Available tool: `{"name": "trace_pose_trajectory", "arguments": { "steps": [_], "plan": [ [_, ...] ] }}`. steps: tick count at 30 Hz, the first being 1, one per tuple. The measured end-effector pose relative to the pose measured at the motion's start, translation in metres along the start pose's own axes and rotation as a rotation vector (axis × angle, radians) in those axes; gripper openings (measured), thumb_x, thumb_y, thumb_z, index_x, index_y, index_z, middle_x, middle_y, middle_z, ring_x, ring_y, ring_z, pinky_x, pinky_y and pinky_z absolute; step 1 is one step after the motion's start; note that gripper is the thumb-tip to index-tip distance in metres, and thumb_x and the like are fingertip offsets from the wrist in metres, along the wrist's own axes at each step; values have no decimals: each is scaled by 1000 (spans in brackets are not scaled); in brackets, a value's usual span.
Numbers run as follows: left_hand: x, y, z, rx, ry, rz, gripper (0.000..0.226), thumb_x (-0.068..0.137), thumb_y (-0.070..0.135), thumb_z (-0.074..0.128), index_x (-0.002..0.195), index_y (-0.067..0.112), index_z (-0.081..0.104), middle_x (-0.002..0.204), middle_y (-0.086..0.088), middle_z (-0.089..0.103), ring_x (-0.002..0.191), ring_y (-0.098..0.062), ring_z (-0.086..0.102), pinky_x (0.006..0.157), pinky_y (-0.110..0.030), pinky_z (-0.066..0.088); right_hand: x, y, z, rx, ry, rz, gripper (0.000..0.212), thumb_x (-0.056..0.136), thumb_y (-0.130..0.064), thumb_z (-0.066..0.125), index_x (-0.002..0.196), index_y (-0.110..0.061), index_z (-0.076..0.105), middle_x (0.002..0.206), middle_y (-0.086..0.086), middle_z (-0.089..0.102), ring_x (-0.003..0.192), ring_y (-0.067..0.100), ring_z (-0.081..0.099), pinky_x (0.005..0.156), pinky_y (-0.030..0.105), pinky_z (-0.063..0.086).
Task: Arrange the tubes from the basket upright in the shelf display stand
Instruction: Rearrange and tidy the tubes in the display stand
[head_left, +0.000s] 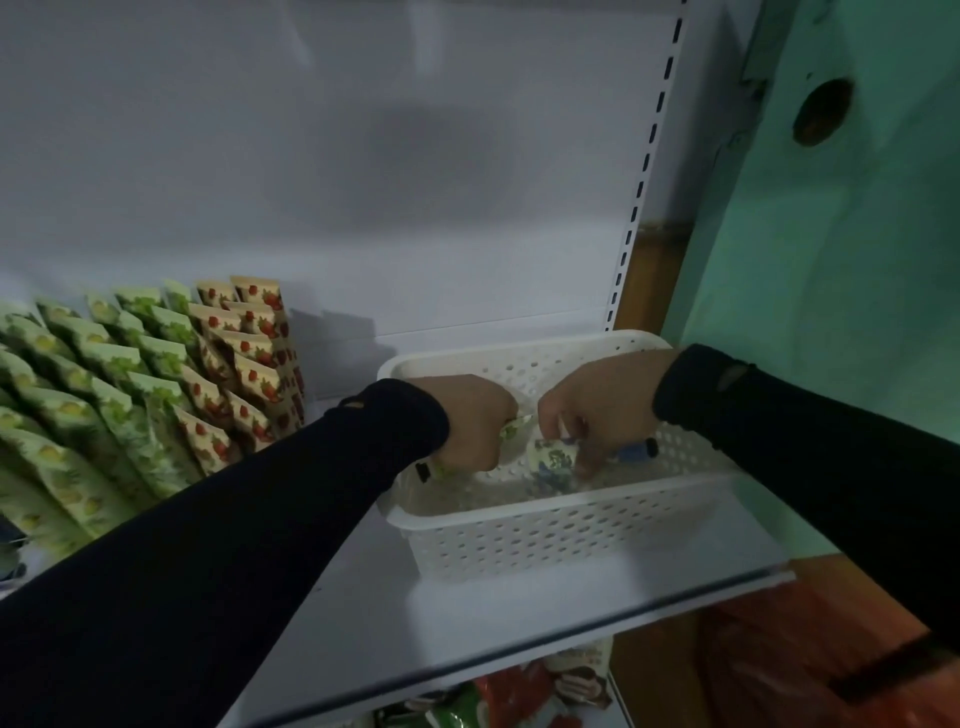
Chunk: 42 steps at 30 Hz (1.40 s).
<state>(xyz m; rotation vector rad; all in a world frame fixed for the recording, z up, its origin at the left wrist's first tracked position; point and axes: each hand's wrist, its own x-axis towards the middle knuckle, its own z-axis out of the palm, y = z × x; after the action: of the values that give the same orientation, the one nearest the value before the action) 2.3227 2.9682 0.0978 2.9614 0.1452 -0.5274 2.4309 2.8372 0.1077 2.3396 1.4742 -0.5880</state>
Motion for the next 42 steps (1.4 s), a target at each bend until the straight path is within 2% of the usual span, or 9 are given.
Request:
{"name": "trace_pose_trajectory", "arguments": {
  "steps": [3, 7, 13, 18, 22, 27, 31, 37, 42],
  "plan": [
    [-6, 1, -6, -55, 95, 23, 4, 87, 10, 55, 90, 11, 55, 82, -1, 55, 69, -15, 48, 56, -24, 35, -8, 1, -5, 43, 88, 5, 30, 86, -45, 68, 106, -32, 51, 93, -13, 51, 93, 14, 51, 89, 32, 47],
    [-23, 5, -25, -297, 357, 9, 6, 88, 11, 55, 94, 10, 53, 84, 1, 53, 71, -13, 48, 56, -25, 34, -36, 4, -21, 255, 260, 30, 35, 91, -42, 64, 122, -27, 57, 109, -9, 60, 95, 10, 54, 74, 17, 42],
    [-74, 10, -43, -770, 546, 7, 19, 93, 10, 51, 111, 6, 55, 106, -12, 66, 94, -27, 67, 77, -44, 58, -73, -4, -35, 743, 567, -8, 19, 95, -28, 61, 107, -12, 60, 92, 4, 66, 90, 19, 69, 83, 24, 58],
    [-137, 9, -42, -952, 663, 13, 16, 97, 12, 51, 111, 15, 57, 103, -9, 67, 81, -17, 66, 69, -37, 56, -99, -42, -41, 1152, 715, -125, 20, 99, -14, 53, 115, -10, 63, 104, 3, 74, 96, 15, 71, 85, 27, 58],
    [-190, -2, -30, -1005, 758, -9, 12, 96, 14, 53, 108, 14, 58, 101, -10, 69, 78, -15, 68, 60, -31, 53, -116, -88, -44, 1285, 751, -204, 24, 99, -12, 52, 120, -6, 62, 110, 9, 73, 92, 13, 71, 78, 22, 59],
    [-242, -26, 6, -968, 875, -29, 14, 97, 17, 56, 103, 9, 46, 79, -16, 58, 49, -9, 53, 42, -22, 37, -118, -159, -46, 1308, 686, -359, 27, 93, -16, 63, 119, -7, 62, 102, 10, 73, 87, 16, 70, 74, 24, 59],
    [-268, -48, 33, -1063, 950, -7, 30, 88, 26, 72, 109, 10, 57, 72, 7, 60, 59, -12, 54, 49, -20, 41, -104, -215, -51, 1374, 673, -389, 41, 86, -22, 73, 120, -11, 53, 93, 5, 72, 75, 11, 71, 67, 25, 59],
    [-295, -68, 55, -1154, 977, -14, 27, 82, 18, 78, 97, 4, 60, 71, -1, 67, 51, -9, 56, 44, -20, 40, -70, -271, -47, 1406, 728, -331, 53, 76, -38, 82, 107, -9, 50, 108, 14, 68, 89, 22, 73, 71, 41, 62],
    [-300, -91, 74, -1200, 950, -101, 14, 86, 15, 73, 93, 8, 62, 60, 3, 63, 52, -17, 51, 39, -25, 35, -61, -289, -44, 1405, 636, -342, 46, 90, -39, 66, 116, -5, 49, 112, 15, 63, 80, 23, 72, 63, 28, 59]
  ]
}}
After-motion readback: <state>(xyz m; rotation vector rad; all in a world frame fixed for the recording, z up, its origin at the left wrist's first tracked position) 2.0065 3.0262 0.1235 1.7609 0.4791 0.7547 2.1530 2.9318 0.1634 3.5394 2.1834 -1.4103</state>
